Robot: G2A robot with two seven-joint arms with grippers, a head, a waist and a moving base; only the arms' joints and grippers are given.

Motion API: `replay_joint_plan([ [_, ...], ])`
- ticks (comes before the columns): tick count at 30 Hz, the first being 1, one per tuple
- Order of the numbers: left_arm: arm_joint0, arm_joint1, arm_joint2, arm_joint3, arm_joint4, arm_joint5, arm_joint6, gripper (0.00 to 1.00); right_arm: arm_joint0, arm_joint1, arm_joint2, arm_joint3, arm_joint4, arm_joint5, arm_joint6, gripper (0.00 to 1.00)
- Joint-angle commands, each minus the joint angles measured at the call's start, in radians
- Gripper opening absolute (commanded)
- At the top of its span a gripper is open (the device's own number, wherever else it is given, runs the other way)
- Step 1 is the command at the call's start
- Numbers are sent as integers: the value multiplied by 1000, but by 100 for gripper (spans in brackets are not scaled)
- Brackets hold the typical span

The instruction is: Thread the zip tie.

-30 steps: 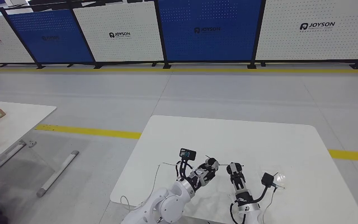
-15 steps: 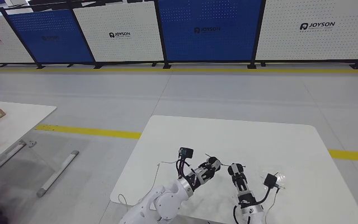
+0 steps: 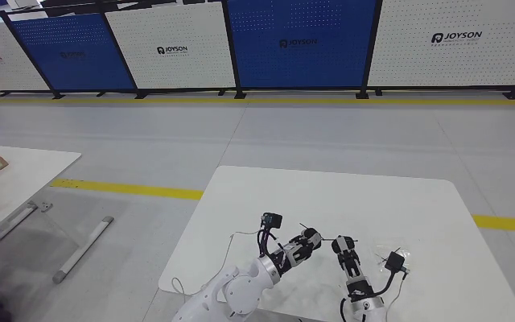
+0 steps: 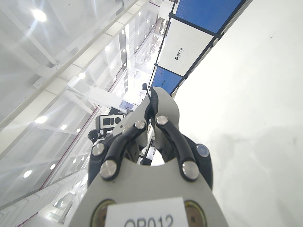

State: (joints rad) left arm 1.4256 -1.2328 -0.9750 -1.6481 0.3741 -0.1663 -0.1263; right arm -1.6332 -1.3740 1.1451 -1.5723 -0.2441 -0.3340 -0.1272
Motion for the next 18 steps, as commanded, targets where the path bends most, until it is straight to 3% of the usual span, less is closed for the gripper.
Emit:
replay_joint_plan([
  [1, -2, 0, 2, 0, 3, 2, 1, 0, 2, -1, -2, 1, 0, 8, 2, 0],
  [6, 1, 1, 5, -7, 68, 43, 32, 0, 3, -2, -2, 6, 3, 8, 0, 0],
  [7, 2, 1, 7, -8, 84, 52, 35, 7, 2, -2, -1, 6, 2, 6, 1, 0],
  [8, 2, 1, 9, -10, 105, 64, 45, 22, 1, -2, 0, 5, 1, 3, 1, 0],
  [12, 8, -2, 28, -21, 139, 81, 60, 40, -4, -2, 2, 2, -11, -3, -5, 0],
  [15, 7, -2, 31, -22, 145, 85, 61, 41, -6, -2, 0, 1, -22, -2, -14, 0],
  [18, 7, -3, 31, -21, 149, 90, 64, 31, -7, -3, -1, 1, -27, -2, -19, 0],
])
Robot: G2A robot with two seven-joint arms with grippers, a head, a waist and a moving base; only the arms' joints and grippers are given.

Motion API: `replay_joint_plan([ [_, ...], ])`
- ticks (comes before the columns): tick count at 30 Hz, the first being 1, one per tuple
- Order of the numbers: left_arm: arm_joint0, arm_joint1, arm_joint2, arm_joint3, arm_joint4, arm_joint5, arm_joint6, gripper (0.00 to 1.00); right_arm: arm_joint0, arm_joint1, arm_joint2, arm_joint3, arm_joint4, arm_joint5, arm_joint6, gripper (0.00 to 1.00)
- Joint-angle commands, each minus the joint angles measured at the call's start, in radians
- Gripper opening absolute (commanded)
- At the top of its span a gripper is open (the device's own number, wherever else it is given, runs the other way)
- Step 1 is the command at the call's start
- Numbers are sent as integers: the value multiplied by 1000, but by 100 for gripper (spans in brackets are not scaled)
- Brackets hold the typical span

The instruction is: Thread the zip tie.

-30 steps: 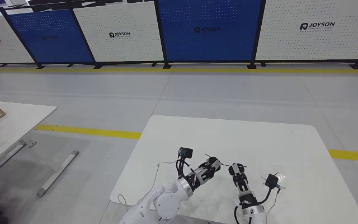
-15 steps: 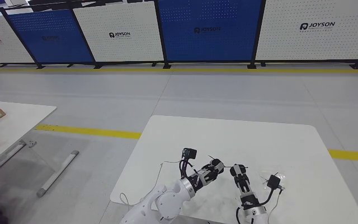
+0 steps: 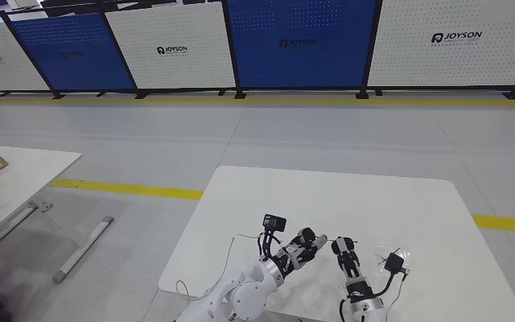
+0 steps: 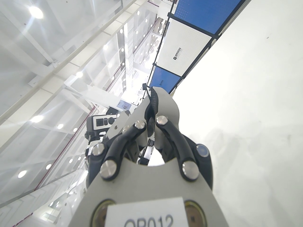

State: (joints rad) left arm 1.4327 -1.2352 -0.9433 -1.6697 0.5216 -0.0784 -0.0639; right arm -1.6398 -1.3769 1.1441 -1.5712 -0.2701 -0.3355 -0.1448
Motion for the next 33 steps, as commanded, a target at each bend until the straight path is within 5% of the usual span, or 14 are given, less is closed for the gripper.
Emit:
replay_joint_plan([
  [1, 0, 0, 0, 1, 3, 2, 3, 29, 0, 0, 0, 1, -2, -1, -2, 0],
  [10, 1, -1, 0, 2, 11, 11, 8, 0, -5, -2, -1, 0, -24, -4, -21, 0],
  [33, 14, 4, -7, -15, 11, -23, -25, 0, 5, -6, -10, 5, -13, -4, -4, 0],
])
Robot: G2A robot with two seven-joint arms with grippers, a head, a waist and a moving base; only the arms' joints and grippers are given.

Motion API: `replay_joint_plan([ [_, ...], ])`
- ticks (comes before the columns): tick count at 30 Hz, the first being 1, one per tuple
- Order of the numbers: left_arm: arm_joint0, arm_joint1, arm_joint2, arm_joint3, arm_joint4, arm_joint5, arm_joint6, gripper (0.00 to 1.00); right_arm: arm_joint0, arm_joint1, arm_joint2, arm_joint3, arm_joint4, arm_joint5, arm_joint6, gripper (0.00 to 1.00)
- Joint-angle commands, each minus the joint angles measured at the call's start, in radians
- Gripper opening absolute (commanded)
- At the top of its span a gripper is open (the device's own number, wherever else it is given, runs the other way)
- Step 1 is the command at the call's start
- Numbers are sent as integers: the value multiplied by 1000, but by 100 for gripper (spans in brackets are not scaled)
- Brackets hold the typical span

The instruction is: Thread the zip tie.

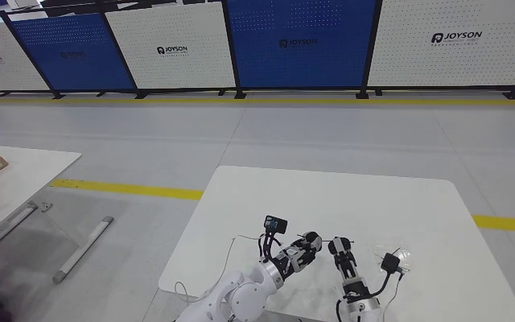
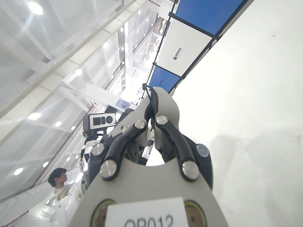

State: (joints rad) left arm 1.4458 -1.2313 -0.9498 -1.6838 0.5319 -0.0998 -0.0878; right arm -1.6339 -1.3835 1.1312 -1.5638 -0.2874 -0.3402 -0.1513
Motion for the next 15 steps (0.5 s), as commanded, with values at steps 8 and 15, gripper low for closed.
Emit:
replay_joint_plan([
  [8, -2, 0, 2, -3, 5, 2, -4, 0, -9, 4, 10, -20, 14, 0, 8, 0],
  [15, -13, -2, 13, 1, 13, 23, -21, 31, -11, 8, 10, -26, 4, 0, 5, 0],
])
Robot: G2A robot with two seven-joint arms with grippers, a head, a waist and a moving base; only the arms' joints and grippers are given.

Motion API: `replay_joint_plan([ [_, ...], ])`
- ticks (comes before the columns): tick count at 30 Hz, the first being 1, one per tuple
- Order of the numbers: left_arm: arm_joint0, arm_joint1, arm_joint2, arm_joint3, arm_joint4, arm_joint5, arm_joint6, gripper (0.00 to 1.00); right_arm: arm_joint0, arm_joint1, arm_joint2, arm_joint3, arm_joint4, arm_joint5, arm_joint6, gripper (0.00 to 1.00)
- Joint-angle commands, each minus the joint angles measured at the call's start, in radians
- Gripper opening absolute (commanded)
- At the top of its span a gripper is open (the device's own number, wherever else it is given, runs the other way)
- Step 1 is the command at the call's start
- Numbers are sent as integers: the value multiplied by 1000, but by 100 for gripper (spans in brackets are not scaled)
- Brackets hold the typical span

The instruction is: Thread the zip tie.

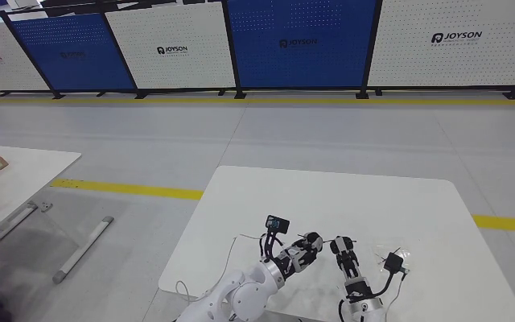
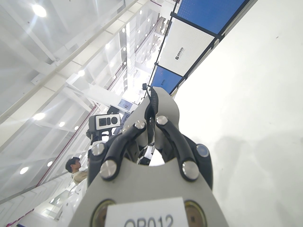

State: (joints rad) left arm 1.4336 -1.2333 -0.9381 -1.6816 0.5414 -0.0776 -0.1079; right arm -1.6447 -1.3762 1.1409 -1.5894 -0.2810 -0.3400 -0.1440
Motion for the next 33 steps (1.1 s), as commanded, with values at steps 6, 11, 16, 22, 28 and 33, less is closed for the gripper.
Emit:
replay_joint_plan([
  [6, 1, 1, 1, -9, 12, 8, 1, 1, -4, 2, 0, -5, -12, 0, -12, 0],
  [11, 2, 1, -1, -10, 12, 9, 4, 0, -6, 3, 0, -6, -15, 0, -16, 0],
  [16, 4, 1, -5, -9, 10, 8, 6, 0, -5, 4, -1, -4, -18, 0, -21, 0],
  [22, 6, 2, -6, -8, 11, 4, 7, 0, -2, 3, -6, 2, -23, 0, -28, 0],
  [28, 7, 2, -6, -6, 10, 0, 8, 0, -1, 3, -7, 4, -25, 0, -34, 0],
  [33, 8, 2, -7, -3, 6, 1, 14, 0, -2, 2, -7, 5, -23, 0, -39, 0],
])
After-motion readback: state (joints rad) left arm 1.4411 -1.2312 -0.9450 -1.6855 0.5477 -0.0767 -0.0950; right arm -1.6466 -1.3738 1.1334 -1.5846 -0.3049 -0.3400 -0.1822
